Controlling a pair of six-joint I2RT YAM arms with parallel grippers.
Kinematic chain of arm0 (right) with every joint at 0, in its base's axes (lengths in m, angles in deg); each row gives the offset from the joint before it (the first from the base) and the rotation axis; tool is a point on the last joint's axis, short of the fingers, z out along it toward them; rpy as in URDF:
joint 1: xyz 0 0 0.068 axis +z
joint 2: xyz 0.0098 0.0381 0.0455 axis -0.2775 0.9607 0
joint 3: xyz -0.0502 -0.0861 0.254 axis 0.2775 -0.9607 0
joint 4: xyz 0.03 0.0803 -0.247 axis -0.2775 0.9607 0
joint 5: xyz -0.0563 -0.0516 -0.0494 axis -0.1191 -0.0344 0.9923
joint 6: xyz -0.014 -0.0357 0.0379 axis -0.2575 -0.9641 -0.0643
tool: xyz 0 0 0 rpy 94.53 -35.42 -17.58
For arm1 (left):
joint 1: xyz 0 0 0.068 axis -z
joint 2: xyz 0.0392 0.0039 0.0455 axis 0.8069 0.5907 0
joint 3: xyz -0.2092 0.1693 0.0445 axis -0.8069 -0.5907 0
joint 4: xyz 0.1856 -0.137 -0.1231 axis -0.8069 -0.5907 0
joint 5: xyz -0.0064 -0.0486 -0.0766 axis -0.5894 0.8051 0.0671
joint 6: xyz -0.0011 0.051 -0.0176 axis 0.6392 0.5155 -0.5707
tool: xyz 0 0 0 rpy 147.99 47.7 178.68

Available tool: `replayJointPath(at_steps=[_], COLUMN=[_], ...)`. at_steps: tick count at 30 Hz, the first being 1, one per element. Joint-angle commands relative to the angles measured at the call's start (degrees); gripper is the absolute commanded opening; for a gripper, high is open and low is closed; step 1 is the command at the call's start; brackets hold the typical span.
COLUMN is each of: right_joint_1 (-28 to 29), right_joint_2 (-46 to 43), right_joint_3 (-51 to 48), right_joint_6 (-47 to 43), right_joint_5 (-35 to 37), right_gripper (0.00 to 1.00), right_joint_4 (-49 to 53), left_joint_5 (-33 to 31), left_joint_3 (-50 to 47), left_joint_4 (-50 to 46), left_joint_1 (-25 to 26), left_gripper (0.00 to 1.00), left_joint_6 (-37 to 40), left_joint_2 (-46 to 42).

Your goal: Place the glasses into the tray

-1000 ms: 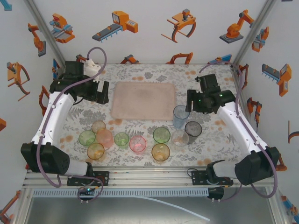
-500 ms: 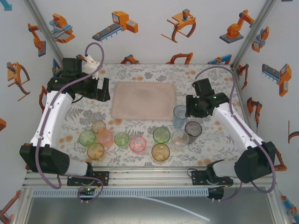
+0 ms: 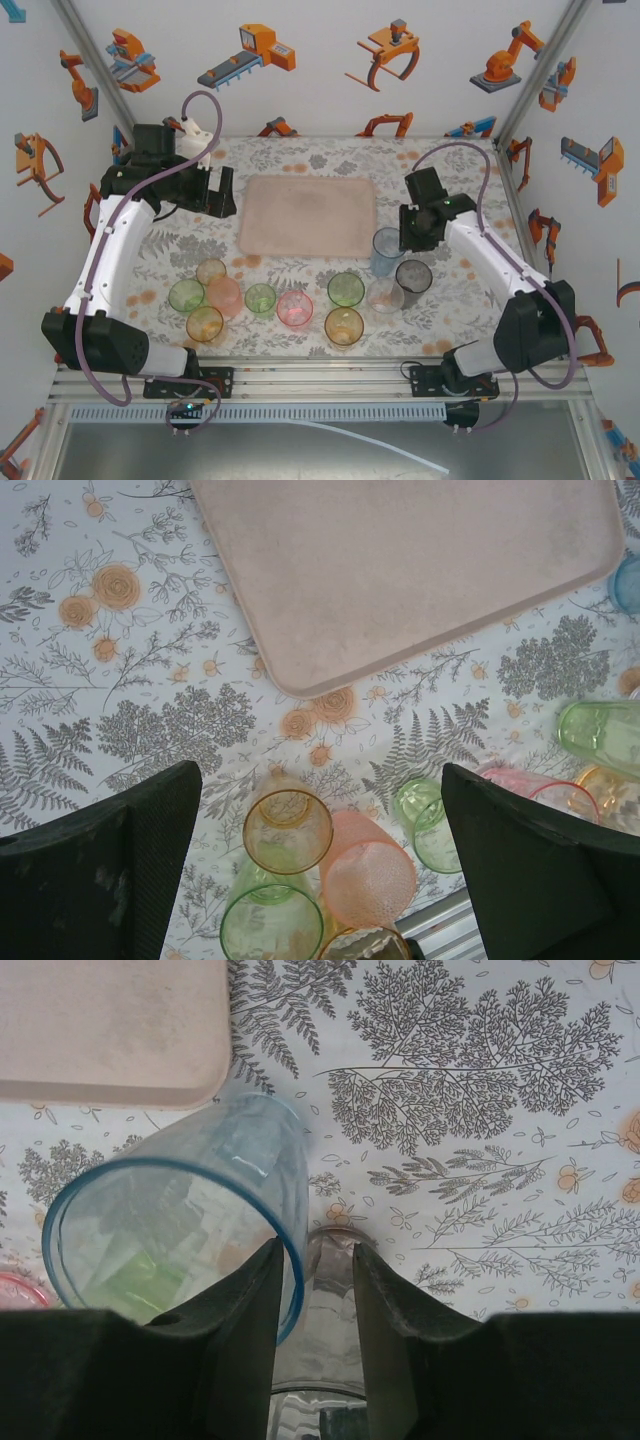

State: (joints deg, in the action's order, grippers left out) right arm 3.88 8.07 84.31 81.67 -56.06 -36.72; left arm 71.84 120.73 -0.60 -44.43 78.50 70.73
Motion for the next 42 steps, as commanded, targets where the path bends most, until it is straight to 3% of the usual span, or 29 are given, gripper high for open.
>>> replayJointPath(at_steps=[1,15,20,32,42], right_joint_1=[0.3,0.3,0.4,0.4,0.4], right_joint_2=[1.0,3.2,3.8,4.4,3.7], right_joint_3=[2.0,4.9,5.6,7.1,9.1], right_joint_6=[0.2,-0.9,-1.5,-2.1,-3.0], right_joint_5=[2.4,4.0,4.0,3.4,4.5], right_gripper=[0.34,0.23,0.14,0.03,0.01], right_joint_4=[0.6,1.7,2.4,3.6,5.4], left_joint_5=[1.6,1.1,1.0,0.9,0.8], left_joint_3=[0.7,0.4,0.0,0.1,0.7], left_joint_4=[-1.1,-1.1,-1.1,-1.1,-1.1], left_joint_1=[0.3,0.5,0.6,0.7,0.7], left_gripper=[0.97,0.97,0.97,0.97,0.97], left_joint_6=[-0.8,-0.5,-0.4,0.0,0.0], left_joint_2=[-1.4,-1.3,-1.4,-2.0,-1.8])
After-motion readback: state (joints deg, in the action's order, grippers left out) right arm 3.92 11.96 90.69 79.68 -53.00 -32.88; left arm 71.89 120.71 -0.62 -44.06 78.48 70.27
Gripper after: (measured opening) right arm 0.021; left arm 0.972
